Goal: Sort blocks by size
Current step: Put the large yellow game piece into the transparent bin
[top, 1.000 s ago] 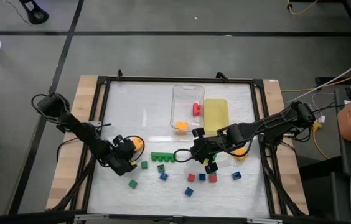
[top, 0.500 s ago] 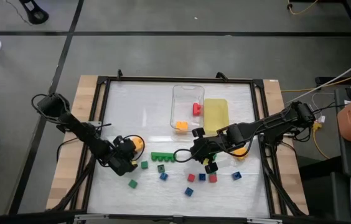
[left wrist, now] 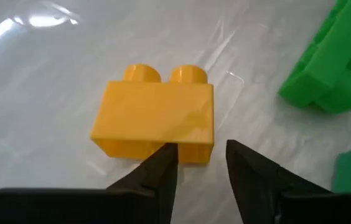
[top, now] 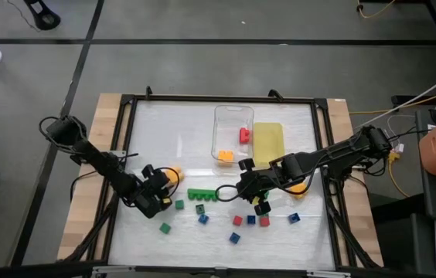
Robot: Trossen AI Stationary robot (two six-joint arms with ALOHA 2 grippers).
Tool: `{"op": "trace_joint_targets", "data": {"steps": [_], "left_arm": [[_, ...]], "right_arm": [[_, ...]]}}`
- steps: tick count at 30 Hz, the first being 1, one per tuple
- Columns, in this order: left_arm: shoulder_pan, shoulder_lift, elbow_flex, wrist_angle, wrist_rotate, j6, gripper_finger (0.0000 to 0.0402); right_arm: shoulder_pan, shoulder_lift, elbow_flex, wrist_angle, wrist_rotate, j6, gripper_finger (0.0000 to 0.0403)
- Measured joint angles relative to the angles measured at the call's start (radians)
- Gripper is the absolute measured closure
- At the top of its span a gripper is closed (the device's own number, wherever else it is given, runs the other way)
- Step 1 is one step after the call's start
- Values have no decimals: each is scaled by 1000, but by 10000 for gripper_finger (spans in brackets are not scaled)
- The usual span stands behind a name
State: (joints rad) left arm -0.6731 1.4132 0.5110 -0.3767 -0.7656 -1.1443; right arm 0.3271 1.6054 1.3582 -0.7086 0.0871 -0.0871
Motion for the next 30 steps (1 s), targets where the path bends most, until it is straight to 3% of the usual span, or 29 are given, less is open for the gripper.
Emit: {"op": "trace_joint_targets", "data": {"steps": [11,26,30], "left_arm": [[42,0,-104,164,-24,6,301],[105,0,-161,324,-58,218,302],[119,0,-161,344,-58,280,321]], "right_arm": [[0,0,0,0,0,0,240],[0,0,0,1,0,0,240],[0,0,0,1,0,0,240]]}}
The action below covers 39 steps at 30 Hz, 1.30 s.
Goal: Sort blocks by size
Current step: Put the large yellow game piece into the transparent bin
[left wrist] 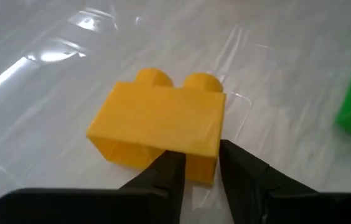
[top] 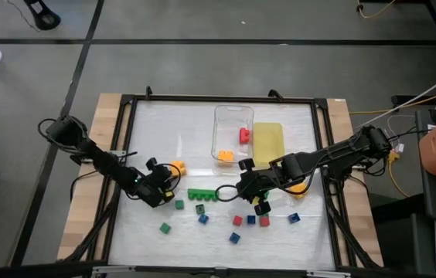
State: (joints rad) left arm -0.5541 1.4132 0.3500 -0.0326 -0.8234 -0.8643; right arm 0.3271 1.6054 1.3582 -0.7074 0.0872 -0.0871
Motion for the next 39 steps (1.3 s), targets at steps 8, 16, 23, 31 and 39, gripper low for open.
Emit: {"op": "trace_joint_targets", "data": {"steps": [8,16,23,31,39], "left_arm": [[8,0,0,36,0,60,396],[6,0,0,85,0,69,399],[6,0,1,161,0,111,400],[6,0,13,277,1,201,401],[6,-3,50,361,1,293,401]], "right_arm": [[0,0,0,0,0,0,240],[0,0,0,-7,0,0,240],[0,0,0,-65,0,0,240],[0,-10,0,-116,0,0,240],[0,-67,0,-144,19,0,240]]}}
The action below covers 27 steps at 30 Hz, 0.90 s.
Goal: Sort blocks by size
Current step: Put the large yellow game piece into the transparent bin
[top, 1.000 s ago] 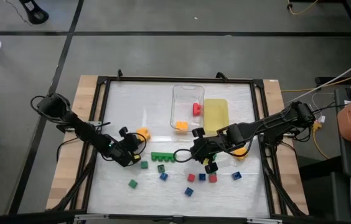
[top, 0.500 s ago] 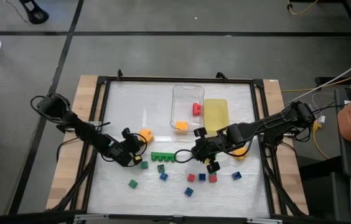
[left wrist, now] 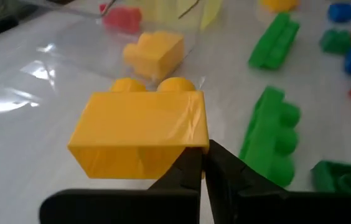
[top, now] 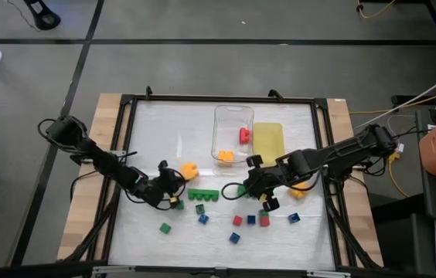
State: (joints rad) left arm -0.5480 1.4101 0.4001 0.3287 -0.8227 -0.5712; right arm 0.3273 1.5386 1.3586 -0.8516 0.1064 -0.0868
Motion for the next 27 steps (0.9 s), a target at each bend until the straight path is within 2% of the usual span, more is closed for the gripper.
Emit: {"op": "trace_joint_targets", "data": {"steps": [12,19,22,27], "left_arm": [[27,0,92,162,0,217,401],[126,0,156,189,20,418,401],[211,0,178,186,84,470,401],[388,11,224,187,303,466,401]], "right_arm": [[0,-112,0,-119,130,2,240],[0,-151,0,-174,145,3,240],[-1,-158,0,-188,156,3,240],[-1,-157,0,-201,171,4,240]]}}
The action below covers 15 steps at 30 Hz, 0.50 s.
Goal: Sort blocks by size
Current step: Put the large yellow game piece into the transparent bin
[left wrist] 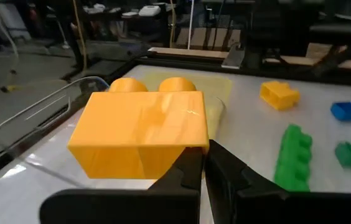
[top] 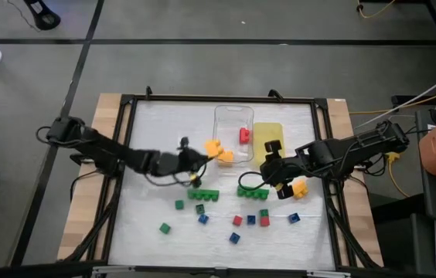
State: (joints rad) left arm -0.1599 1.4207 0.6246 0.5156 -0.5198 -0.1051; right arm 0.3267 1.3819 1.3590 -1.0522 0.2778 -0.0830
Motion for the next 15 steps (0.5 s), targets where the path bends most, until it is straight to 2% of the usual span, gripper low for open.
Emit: {"op": "trace_joint_targets", "data": {"steps": [3,7,10,15], "left_arm": [[92,24,29,0,112,-6,401],[180,73,78,-1,190,-6,401],[228,124,122,0,227,8,397],[267,217,190,-3,232,1,380]], "right_arm": [[0,0,0,2,0,0,240],[0,0,0,4,0,0,240],[0,0,0,7,1,0,240],[0,1,0,11,1,6,240]]}}
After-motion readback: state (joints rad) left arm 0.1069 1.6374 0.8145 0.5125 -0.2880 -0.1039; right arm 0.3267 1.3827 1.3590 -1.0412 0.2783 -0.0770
